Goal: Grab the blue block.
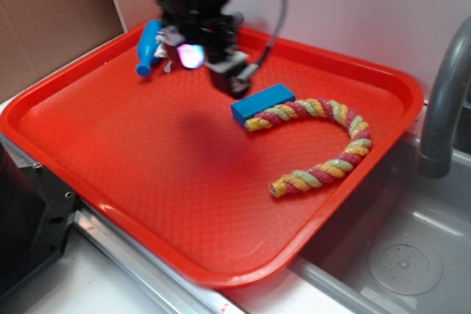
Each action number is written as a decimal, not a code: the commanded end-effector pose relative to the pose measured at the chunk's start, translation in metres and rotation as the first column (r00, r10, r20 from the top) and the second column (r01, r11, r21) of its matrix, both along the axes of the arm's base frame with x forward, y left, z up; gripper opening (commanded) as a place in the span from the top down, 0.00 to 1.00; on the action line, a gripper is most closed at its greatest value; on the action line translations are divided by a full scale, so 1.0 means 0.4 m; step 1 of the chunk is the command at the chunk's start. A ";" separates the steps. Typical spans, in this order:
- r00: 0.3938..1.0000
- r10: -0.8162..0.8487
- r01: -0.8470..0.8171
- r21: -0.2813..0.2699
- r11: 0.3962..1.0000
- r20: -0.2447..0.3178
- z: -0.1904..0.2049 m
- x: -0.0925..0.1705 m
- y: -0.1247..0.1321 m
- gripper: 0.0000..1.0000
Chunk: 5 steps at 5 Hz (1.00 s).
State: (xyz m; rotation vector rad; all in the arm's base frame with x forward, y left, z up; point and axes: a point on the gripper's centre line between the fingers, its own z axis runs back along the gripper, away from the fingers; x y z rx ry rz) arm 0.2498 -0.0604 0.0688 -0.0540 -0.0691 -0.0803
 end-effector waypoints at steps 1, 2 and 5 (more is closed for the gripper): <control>0.998 -0.063 0.062 0.034 0.997 0.021 -0.021 0.070 -0.020 0.00; 0.997 -0.076 0.076 0.053 0.996 -0.006 -0.057 0.090 -0.004 0.00; 0.994 -0.096 0.100 0.067 0.993 -0.061 -0.111 0.095 0.035 0.00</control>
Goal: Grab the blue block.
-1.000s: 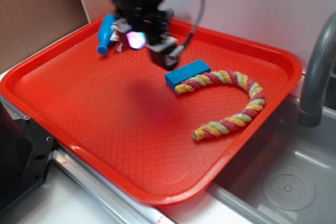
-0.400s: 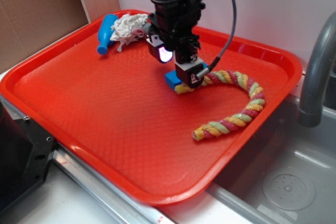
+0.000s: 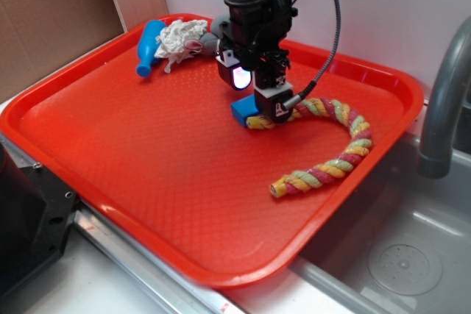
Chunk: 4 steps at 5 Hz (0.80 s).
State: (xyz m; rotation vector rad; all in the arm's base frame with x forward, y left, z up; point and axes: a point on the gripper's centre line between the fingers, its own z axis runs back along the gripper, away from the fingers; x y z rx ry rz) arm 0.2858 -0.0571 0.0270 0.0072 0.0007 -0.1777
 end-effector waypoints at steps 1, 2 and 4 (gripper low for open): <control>1.000 -0.007 0.007 0.006 1.000 0.013 -0.011 -0.036 0.070 0.00; 1.000 -0.012 0.012 0.003 1.000 0.023 0.017 -0.090 0.108 0.00; 0.999 -0.041 0.041 0.000 0.999 0.028 0.038 -0.108 0.116 0.00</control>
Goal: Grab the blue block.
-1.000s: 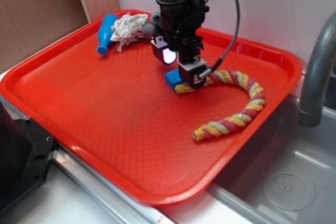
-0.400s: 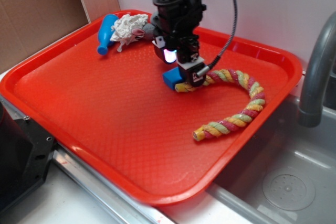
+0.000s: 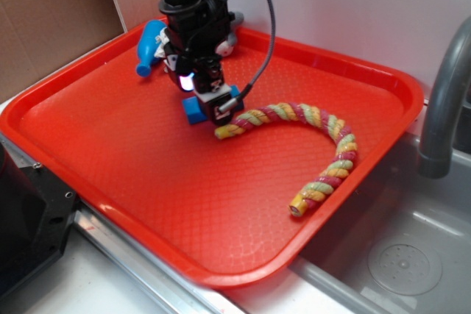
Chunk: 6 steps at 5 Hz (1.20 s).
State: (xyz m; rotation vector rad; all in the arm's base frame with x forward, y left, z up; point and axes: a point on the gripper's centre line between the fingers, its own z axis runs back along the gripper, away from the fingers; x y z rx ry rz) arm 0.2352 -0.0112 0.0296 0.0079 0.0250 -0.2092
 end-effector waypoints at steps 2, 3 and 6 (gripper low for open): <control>0.969 -0.245 0.246 -0.023 0.969 0.024 -0.039 0.049 -0.048 0.00; 0.936 -0.352 0.352 0.004 0.936 -0.017 -0.079 0.041 -0.067 0.00; 0.993 -0.060 0.045 0.136 0.990 0.106 0.111 -0.019 -0.028 1.00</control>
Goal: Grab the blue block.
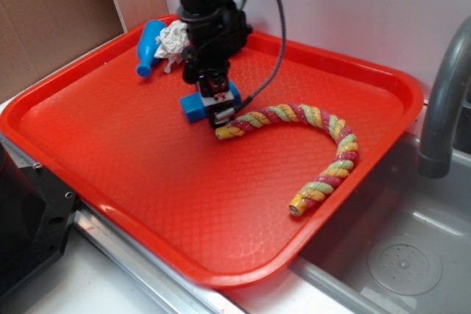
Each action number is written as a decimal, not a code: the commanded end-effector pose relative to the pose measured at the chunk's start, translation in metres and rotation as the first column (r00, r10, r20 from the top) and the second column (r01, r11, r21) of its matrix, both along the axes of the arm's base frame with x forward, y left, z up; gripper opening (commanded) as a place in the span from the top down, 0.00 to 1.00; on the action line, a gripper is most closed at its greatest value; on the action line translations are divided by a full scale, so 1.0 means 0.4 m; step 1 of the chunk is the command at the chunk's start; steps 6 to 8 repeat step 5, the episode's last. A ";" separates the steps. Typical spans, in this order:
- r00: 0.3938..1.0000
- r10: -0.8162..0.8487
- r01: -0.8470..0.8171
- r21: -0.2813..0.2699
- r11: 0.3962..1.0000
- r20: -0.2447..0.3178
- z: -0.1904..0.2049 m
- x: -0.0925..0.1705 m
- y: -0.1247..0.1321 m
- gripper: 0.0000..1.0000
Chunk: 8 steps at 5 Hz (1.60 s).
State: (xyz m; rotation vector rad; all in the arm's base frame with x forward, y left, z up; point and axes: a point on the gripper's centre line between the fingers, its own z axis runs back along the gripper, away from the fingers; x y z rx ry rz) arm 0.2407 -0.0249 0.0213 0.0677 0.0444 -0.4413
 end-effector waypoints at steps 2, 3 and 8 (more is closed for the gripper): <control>0.817 0.537 -0.515 -0.154 0.843 0.208 0.369 -0.128 0.097 1.00; 0.804 0.557 -0.520 -0.207 0.829 0.208 0.493 -0.142 0.092 1.00; 0.841 0.528 -0.523 -0.069 0.849 0.121 0.518 -0.118 0.048 1.00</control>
